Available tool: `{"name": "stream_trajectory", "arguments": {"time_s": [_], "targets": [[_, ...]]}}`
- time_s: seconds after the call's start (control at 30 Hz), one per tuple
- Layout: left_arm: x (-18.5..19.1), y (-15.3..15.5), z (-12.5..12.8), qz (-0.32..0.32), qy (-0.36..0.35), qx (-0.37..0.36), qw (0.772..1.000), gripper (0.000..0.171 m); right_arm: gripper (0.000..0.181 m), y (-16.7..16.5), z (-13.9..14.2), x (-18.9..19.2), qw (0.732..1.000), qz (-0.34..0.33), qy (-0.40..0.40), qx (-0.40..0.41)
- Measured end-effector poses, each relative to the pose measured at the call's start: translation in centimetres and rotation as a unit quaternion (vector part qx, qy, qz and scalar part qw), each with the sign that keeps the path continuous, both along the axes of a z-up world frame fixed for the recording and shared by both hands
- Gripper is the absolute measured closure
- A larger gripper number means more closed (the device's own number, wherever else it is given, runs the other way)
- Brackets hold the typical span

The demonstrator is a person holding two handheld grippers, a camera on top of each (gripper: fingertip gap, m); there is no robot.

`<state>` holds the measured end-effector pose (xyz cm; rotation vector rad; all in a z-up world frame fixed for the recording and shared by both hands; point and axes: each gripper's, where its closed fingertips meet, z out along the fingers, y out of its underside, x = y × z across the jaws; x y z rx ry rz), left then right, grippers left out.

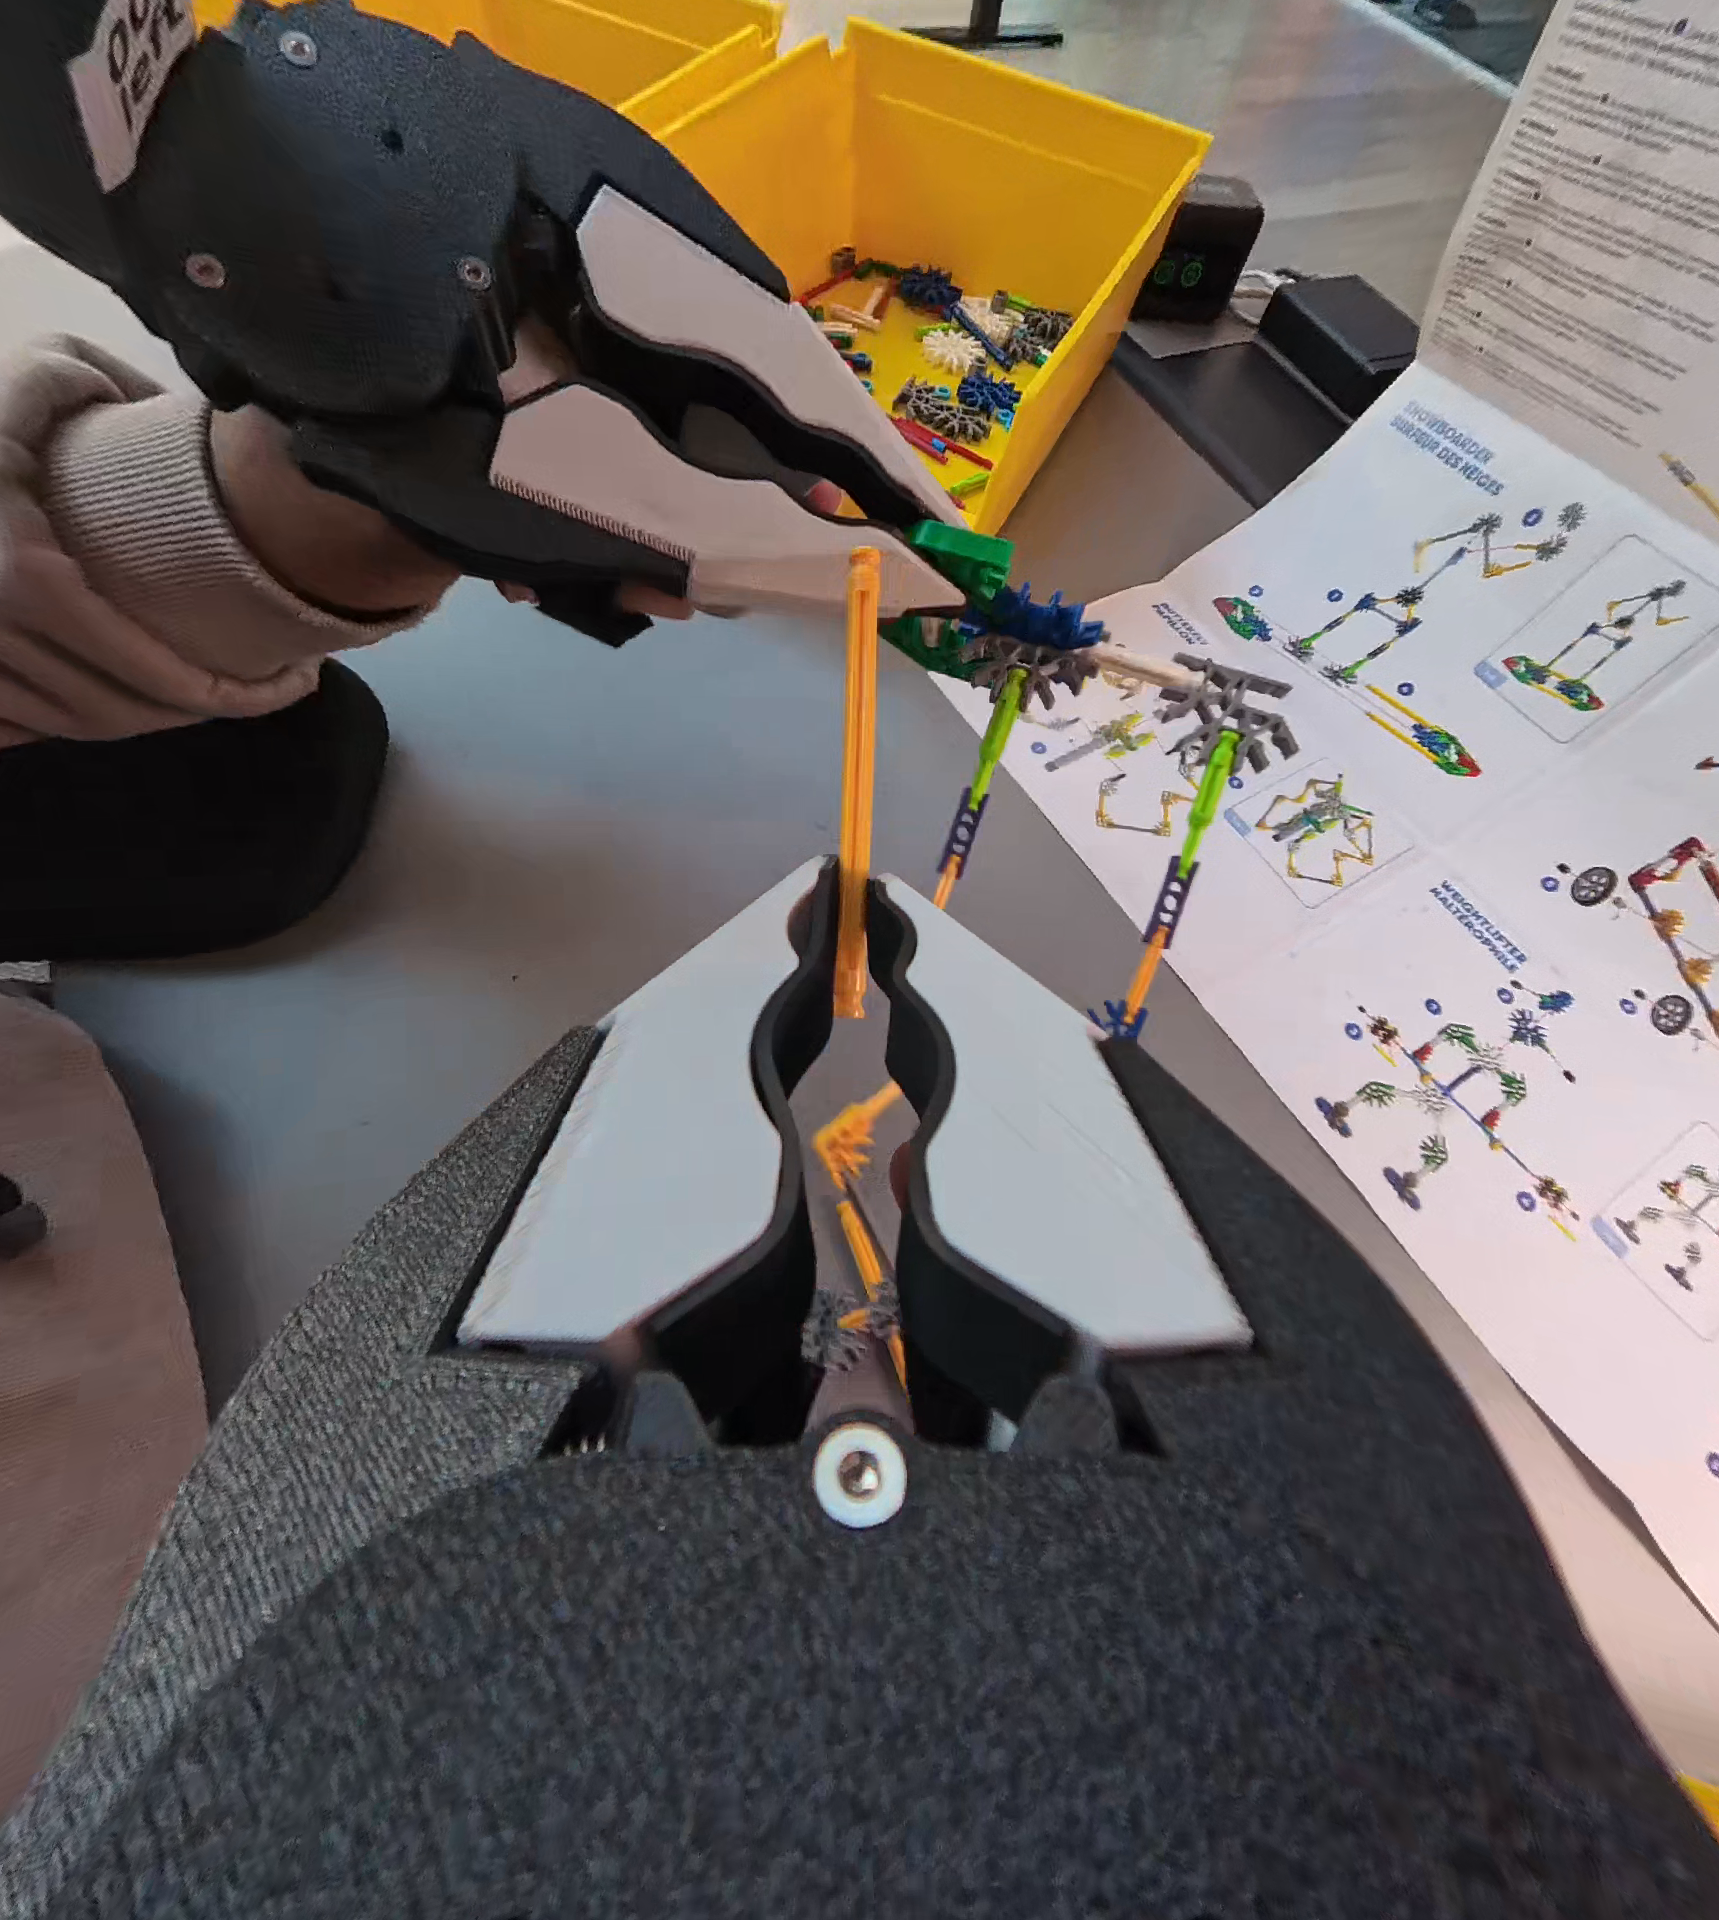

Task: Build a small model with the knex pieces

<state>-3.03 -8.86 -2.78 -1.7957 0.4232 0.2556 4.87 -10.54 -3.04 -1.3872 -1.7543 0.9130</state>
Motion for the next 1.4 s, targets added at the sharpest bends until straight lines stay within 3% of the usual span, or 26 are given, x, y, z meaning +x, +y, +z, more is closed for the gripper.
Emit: {"name": "stream_trajectory", "arguments": {"time_s": [0.13,0.27,0.33,0.43,0.5,0.53,0.6,0.67,0.8,0.87,0.97,1.03,1.1,1.2,1.3,1.4], "targets": [[0.0,-0.9,0.5,-0.023,-0.025,-0.002,0.999,0.167,0.179,2.9,1.2,1.9,0.999,0.003,-0.020,0.048],[0.6,-1.5,-1.1,-0.078,-0.158,-0.062,0.982,0.167,0.178,6.6,3.2,3.3,0.999,-0.005,-0.015,0.045],[1.4,-2.2,-2.5,-0.129,-0.268,-0.124,0.947,0.166,0.178,9.0,1.7,4.0,0.996,-0.016,-0.058,0.066],[2.9,-3.2,-4.3,-0.195,-0.423,-0.204,0.861,0.166,0.177,11.2,-3.6,4.5,0.985,-0.005,-0.146,0.091],[3.3,-3.3,-5.9,-0.204,-0.485,-0.241,0.816,0.166,0.177,11.7,-7.2,3.9,0.977,0.011,-0.183,0.109],[3.5,-3.3,-6.8,-0.203,-0.502,-0.260,0.799,0.166,0.177,12.0,-9.0,3.6,0.971,0.020,-0.204,0.123],[3.7,-3.1,-8.6,-0.190,-0.510,-0.288,0.788,0.166,0.177,12.5,-11.8,3.0,0.961,0.037,-0.236,0.140],[4.0,-3.1,-10.0,-0.177,-0.498,-0.312,0.789,0.166,0.177,12.5,-13.4,2.3,0.957,0.053,-0.252,0.132],[3.9,-2.9,-10.4,-0.164,-0.488,-0.319,0.796,0.166,0.176,13.1,-13.4,1.4,0.960,0.058,-0.253,0.109],[3.6,-2.6,-10.5,-0.154,-0.489,-0.317,0.798,0.165,0.165,13.7,-13.5,1.2,0.959,0.055,-0.254,0.113],[3.1,-2.3,-11.1,-0.135,-0.475,-0.322,0.808,0.161,0.142,13.5,-11.8,0.8,0.969,0.062,-0.211,0.114],[2.7,-2.2,-11.5,-0.119,-0.463,-0.324,0.816,0.158,0.138,11.8,-10.1,1.2,0.973,0.108,-0.163,0.125],[2.0,-2.1,-11.9,-0.101,-0.444,-0.321,0.830,0.154,0.133,9.6,-9.6,2.6,0.970,0.156,-0.144,0.121],[0.6,-1.8,-12.0,-0.074,-0.386,-0.307,0.867,0.133,0.130,6.2,-9.6,3.5,0.970,0.196,-0.116,0.090],[0.4,-1.9,-10.9,-0.102,-0.326,-0.278,0.898,0.123,0.130,4.4,-9.4,2.4,0.973,0.199,-0.089,0.074],[0.7,-3.2,-10.5,-0.139,-0.281,-0.277,0.908,0.117,0.134,4.0,-9.1,1.0,0.976,0.197,-0.078,0.048]]}}
